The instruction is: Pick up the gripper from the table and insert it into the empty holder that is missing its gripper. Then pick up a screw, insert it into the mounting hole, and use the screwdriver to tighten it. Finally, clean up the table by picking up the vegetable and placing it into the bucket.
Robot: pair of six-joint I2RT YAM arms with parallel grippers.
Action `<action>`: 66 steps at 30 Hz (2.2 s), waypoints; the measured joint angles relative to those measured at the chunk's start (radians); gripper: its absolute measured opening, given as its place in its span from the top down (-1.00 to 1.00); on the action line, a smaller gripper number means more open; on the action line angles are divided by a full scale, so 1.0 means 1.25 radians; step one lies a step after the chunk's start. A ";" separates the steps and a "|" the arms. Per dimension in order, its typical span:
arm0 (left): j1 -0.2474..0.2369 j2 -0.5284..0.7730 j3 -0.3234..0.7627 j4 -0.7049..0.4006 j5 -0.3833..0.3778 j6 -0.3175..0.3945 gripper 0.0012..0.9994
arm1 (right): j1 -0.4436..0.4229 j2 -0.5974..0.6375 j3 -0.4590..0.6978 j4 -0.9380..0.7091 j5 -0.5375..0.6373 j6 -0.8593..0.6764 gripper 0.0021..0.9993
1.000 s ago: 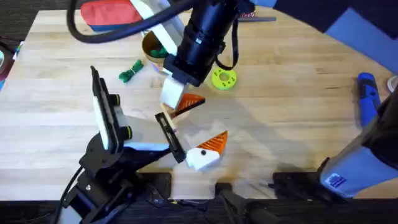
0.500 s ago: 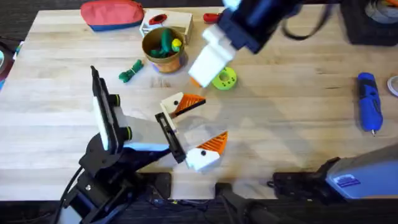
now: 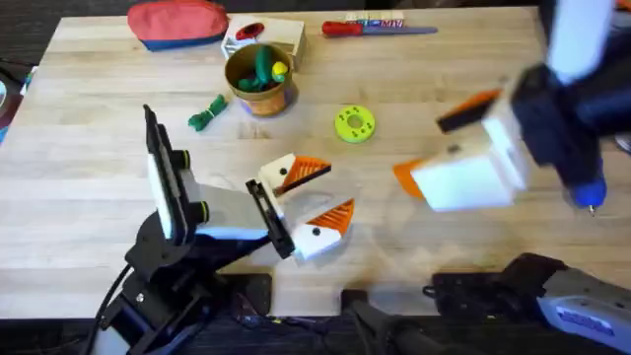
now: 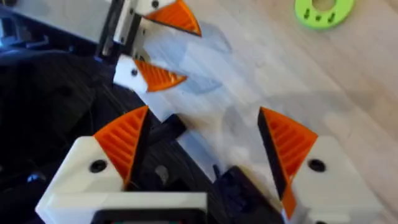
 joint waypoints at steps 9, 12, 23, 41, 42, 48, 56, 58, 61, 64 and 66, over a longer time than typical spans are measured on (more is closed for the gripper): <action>0.000 0.000 0.000 0.000 0.000 0.004 0.98 | 0.000 -0.280 -0.164 0.006 0.008 0.104 -0.98; 0.000 0.000 0.000 0.000 0.000 0.004 0.99 | 0.000 -0.313 -0.190 0.006 0.008 0.109 -0.99; 0.000 0.000 0.000 0.000 0.000 0.004 0.99 | -0.018 -0.313 -0.244 0.039 0.158 0.144 -0.99; 0.000 0.000 0.000 0.000 0.000 0.004 0.99 | -0.754 0.095 -0.380 0.353 0.303 -0.008 -0.99; 0.000 0.000 0.000 0.000 0.000 0.004 0.99 | -0.789 0.111 -0.380 0.372 0.313 -0.024 -0.98; 0.000 0.000 0.000 0.000 0.000 0.004 0.99 | -0.945 0.160 -0.380 0.431 0.347 -0.172 -0.98; 0.000 0.000 0.000 0.000 0.000 0.004 0.99 | -1.071 0.266 -0.380 0.481 0.346 -0.322 -0.98; 0.000 0.000 0.000 0.000 0.000 0.004 0.99 | -1.077 0.297 -0.380 0.517 0.345 -0.354 -0.98; 0.000 0.000 0.000 0.000 0.000 0.004 0.99 | -1.079 0.332 -0.380 0.582 0.343 -0.385 -0.98; 0.000 0.000 0.000 0.000 0.000 0.004 0.99 | -1.079 0.361 -0.380 0.631 0.333 -0.402 -0.98; 0.000 0.000 0.000 0.000 0.000 0.004 0.99 | -1.079 0.385 -0.380 0.640 0.319 -0.407 -0.98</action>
